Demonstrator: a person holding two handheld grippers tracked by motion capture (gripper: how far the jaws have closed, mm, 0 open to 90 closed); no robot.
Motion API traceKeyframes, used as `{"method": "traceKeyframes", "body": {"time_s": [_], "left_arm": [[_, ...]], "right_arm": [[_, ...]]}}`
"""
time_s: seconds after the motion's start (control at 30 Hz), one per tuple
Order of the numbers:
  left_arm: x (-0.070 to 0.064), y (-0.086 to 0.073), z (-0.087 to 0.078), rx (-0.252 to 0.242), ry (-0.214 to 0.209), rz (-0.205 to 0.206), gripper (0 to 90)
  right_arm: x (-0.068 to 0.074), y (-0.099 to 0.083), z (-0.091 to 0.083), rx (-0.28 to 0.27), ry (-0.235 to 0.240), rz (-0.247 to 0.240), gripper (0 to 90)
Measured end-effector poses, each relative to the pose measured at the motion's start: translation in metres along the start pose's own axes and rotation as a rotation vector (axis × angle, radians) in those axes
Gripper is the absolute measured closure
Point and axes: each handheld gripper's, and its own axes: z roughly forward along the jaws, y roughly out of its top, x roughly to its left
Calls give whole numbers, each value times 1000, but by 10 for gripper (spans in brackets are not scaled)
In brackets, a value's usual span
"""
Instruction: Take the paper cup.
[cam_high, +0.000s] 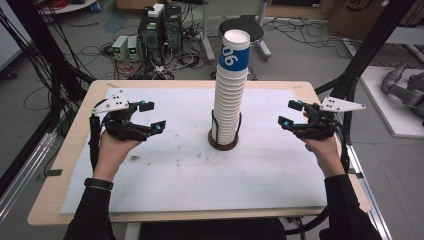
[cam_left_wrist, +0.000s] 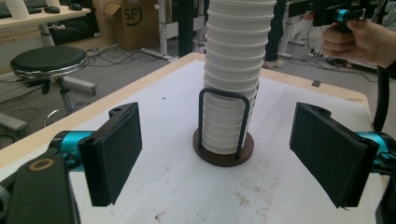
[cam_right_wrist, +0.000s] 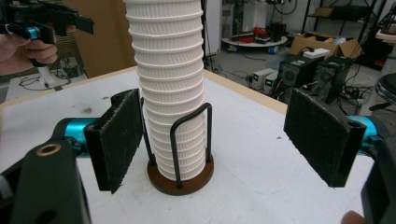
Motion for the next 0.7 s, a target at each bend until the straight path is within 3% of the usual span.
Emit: {"method": "traceKeyframes", "body": {"time_s": [0.23, 0.7], "left_arm": [[0, 1, -4, -7, 2, -1, 169], [-1, 3, -5, -21, -19, -2, 169]], "right_arm": [[-3, -1, 0, -5, 20, 14, 201], [5, 16, 2, -39, 66, -26, 181]]}}
